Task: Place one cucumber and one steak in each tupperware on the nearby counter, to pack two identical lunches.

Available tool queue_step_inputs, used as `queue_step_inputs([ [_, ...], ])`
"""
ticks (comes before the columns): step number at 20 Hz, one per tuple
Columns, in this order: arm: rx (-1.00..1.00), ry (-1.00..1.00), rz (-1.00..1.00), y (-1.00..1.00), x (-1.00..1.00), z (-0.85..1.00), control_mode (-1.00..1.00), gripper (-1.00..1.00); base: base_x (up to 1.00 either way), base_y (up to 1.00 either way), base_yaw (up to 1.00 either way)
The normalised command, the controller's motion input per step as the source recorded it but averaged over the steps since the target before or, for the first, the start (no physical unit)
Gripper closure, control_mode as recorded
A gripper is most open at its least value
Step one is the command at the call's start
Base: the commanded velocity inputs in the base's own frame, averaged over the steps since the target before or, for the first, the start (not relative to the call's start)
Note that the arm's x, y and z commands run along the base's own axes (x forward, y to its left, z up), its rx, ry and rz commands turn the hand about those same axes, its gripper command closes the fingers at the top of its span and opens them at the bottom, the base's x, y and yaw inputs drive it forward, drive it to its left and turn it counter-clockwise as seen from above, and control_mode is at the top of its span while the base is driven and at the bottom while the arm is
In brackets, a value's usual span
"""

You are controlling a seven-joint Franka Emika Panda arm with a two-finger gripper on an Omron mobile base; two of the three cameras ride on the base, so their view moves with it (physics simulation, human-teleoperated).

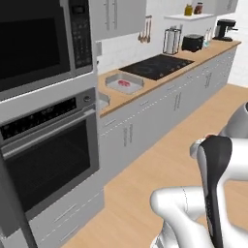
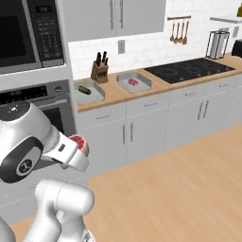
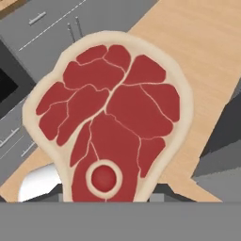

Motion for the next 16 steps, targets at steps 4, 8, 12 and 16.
queue_step_inputs([
  [4, 0.00, 0.00, 0.00, 0.00, 0.00, 0.00, 1.00, 1.00, 1.00, 0.03, 0.01],
  [8, 0.00, 0.00, 0.00, 0.00, 0.00, 0.00, 1.00, 1.00, 1.00, 0.00, 0.10],
  [12, 0.00, 0.00, 0.00, 0.00, 0.00, 0.00, 1.00, 1.00, 1.00, -0.16, 0.18],
  [16, 0.00, 0.00, 0.00, 0.00, 0.00, 0.00, 1.00, 1.00, 1.00, -0.34, 0.34],
])
